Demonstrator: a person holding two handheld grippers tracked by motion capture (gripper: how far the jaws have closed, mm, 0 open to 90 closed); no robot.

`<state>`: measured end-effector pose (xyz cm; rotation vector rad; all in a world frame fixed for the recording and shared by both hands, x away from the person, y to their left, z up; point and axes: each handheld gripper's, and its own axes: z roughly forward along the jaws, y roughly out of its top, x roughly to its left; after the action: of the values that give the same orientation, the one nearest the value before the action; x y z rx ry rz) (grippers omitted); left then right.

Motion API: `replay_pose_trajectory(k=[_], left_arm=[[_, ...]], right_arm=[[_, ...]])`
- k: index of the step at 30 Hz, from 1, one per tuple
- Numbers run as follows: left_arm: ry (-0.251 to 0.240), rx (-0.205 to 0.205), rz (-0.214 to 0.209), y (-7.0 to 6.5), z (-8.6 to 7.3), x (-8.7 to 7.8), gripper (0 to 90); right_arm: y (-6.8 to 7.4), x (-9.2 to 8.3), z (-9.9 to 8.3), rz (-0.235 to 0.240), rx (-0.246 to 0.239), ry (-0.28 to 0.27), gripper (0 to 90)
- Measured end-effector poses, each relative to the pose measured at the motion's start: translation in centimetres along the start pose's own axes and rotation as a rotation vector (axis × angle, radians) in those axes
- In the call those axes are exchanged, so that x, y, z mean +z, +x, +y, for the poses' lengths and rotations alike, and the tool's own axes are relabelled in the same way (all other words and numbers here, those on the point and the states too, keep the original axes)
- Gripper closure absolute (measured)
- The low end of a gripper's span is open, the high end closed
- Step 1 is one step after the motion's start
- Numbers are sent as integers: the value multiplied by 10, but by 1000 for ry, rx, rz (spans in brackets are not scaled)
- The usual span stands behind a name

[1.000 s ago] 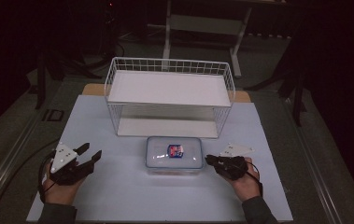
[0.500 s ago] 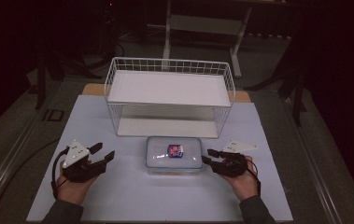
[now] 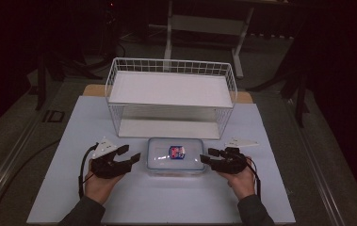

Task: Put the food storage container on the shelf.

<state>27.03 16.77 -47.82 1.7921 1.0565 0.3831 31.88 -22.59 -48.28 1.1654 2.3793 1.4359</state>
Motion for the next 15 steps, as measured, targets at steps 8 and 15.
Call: replay_pose_trajectory(k=[8,15], left_arm=[[48,-120,-113,1,2,28,353],[101,-160,-111,5,0,47,352]], right_arm=[[-4,9,-2,22,49,28,376],[-10,18,-3,56,126,39,336]])
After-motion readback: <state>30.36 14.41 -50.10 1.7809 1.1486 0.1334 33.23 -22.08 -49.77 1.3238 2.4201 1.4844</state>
